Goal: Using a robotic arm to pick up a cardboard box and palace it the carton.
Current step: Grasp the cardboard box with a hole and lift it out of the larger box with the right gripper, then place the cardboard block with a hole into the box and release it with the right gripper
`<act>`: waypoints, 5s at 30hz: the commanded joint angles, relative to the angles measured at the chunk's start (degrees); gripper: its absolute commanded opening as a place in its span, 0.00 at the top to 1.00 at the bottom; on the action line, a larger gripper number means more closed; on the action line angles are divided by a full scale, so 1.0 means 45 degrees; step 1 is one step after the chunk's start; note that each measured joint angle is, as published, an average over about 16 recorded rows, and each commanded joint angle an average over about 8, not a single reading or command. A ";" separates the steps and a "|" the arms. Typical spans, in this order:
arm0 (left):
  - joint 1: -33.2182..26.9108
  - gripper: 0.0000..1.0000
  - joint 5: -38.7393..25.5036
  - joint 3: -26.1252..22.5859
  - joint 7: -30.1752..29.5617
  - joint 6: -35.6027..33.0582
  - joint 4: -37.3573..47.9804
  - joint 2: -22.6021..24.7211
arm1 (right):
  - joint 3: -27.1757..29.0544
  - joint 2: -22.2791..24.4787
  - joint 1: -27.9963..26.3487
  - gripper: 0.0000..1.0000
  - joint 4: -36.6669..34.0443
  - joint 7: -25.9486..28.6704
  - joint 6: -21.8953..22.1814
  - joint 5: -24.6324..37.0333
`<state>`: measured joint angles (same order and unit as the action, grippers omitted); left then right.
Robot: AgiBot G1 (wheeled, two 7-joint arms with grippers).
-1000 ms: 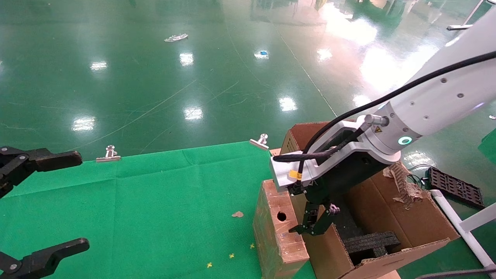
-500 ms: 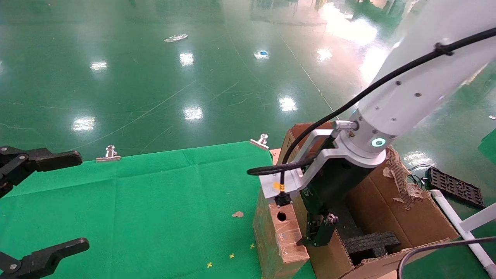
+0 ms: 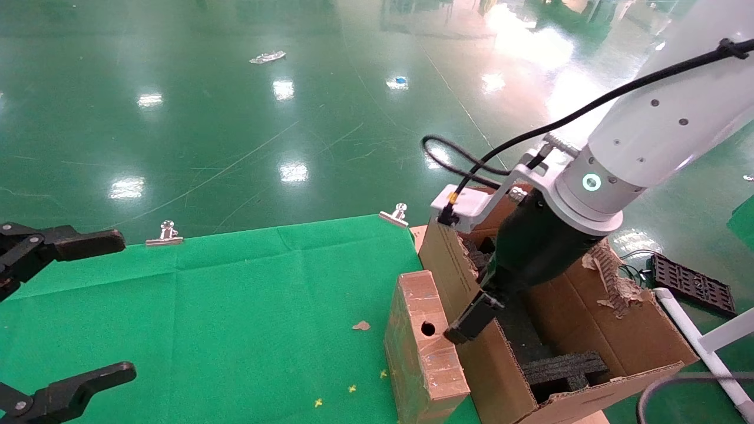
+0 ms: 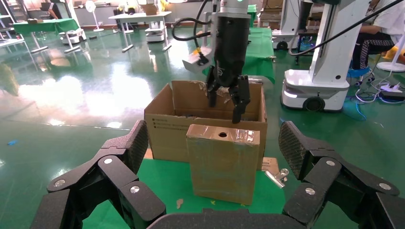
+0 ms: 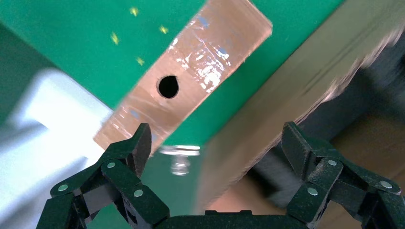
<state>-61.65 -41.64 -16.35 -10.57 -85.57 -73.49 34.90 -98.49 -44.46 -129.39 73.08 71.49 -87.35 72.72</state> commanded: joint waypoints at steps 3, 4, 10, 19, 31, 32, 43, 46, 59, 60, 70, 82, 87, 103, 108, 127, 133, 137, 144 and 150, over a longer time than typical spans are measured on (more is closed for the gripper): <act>-0.0001 0.00 0.0002 -0.0003 0.0002 0.0002 0.0000 -0.0001 | -0.0164 0.0160 0.0388 0.00 -0.0638 0.1596 -0.0016 -0.0681; -0.0001 0.00 0.0003 -0.0004 0.0002 0.0002 0.0000 -0.0002 | -0.0147 0.0194 0.0521 0.00 -0.0787 0.1628 0.0019 -0.0889; -0.0002 0.00 0.0007 -0.0010 0.0005 0.0004 0.0000 -0.0004 | 0.0006 0.0150 0.1106 0.00 -0.1390 0.1318 0.0343 -0.1648; -0.0004 0.00 0.0012 -0.0017 0.0009 0.0008 0.0000 -0.0007 | -0.0283 -0.0592 0.1477 0.12 -0.1427 0.1541 0.0737 -0.1044; -0.0006 0.78 0.0019 -0.0027 0.0014 0.0012 0.0000 -0.0011 | -0.0585 -0.0791 0.1561 1.00 -0.0554 0.2256 0.1208 -0.0205; -0.0006 0.87 0.0019 -0.0028 0.0014 0.0012 0.0000 -0.0012 | -0.0601 -0.0781 0.1548 1.00 -0.0480 0.2297 0.1221 -0.0154; -0.0008 1.00 0.0026 -0.0038 0.0019 0.0017 0.0000 -0.0016 | -0.0750 -0.0656 0.1477 1.00 0.0049 0.2510 0.1222 0.0223; -0.0009 1.00 0.0028 -0.0040 0.0020 0.0018 0.0000 -0.0017 | -0.0798 -0.0635 0.1473 1.00 0.0112 0.2519 0.1217 0.0341; -0.0011 1.00 0.0035 -0.0051 0.0026 0.0022 0.0000 -0.0021 | -0.0708 -0.0410 0.1292 1.00 0.0359 0.1788 0.1388 0.0637; -0.0011 1.00 0.0036 -0.0052 0.0026 0.0023 0.0000 -0.0021 | -0.0624 -0.0329 0.1209 1.00 0.0382 0.1624 0.1434 0.0593; -0.0013 1.00 0.0041 -0.0060 0.0030 0.0026 0.0000 -0.0025 | 0.0978 0.1169 -0.0470 1.00 -0.0548 -0.1075 0.2075 -0.0336; -0.0015 1.00 0.0047 -0.0069 0.0035 0.0030 0.0000 -0.0029 | 0.1741 0.2432 -0.2125 1.00 -0.4771 -0.3664 0.2271 0.0470; -0.0016 0.68 0.0050 -0.0073 0.0037 0.0032 0.0000 -0.0030 | 0.1113 0.2585 -0.2426 1.00 -0.6389 -0.3269 0.1695 0.1885; -0.0019 0.00 0.0059 -0.0085 0.0043 0.0037 0.0000 -0.0035 | 0.0004 0.1918 -0.0109 1.00 -0.9583 -0.2565 0.1423 0.2608; -0.0019 0.00 0.0061 -0.0089 0.0045 0.0039 0.0000 -0.0037 | -0.0148 0.1511 0.0862 1.00 -1.0384 -0.2576 0.1803 0.2560; -0.0022 0.00 0.0071 -0.0104 0.0052 0.0045 0.0000 -0.0043 | -0.0447 0.0035 0.4198 1.00 -1.1775 -0.2010 0.3854 0.2490; -0.0023 0.00 0.0074 -0.0108 0.0054 0.0047 0.0000 -0.0045 | -0.0227 -0.0268 0.5343 1.00 -1.2154 -0.2152 0.4916 0.2061; -0.0024 0.00 0.0076 -0.0111 0.0056 0.0048 0.0000 -0.0046 | -0.0027 -0.0416 0.6184 1.00 -1.2428 -0.2385 0.5621 0.1681; -0.0025 0.00 0.0080 -0.0116 0.0058 0.0051 0.0000 -0.0048 | 0.0193 -0.0863 0.7318 0.72 -1.3180 -0.2857 0.6227 0.1223; -0.0026 0.00 0.0083 -0.0120 0.0060 0.0053 0.0000 -0.0050 | 0.0400 -0.1023 0.7544 0.00 -1.3835 -0.3554 0.6102 0.0879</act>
<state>-61.77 -41.27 -16.89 -10.30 -85.34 -73.49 34.68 -96.79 -49.06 -95.76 10.95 55.65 -59.92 76.89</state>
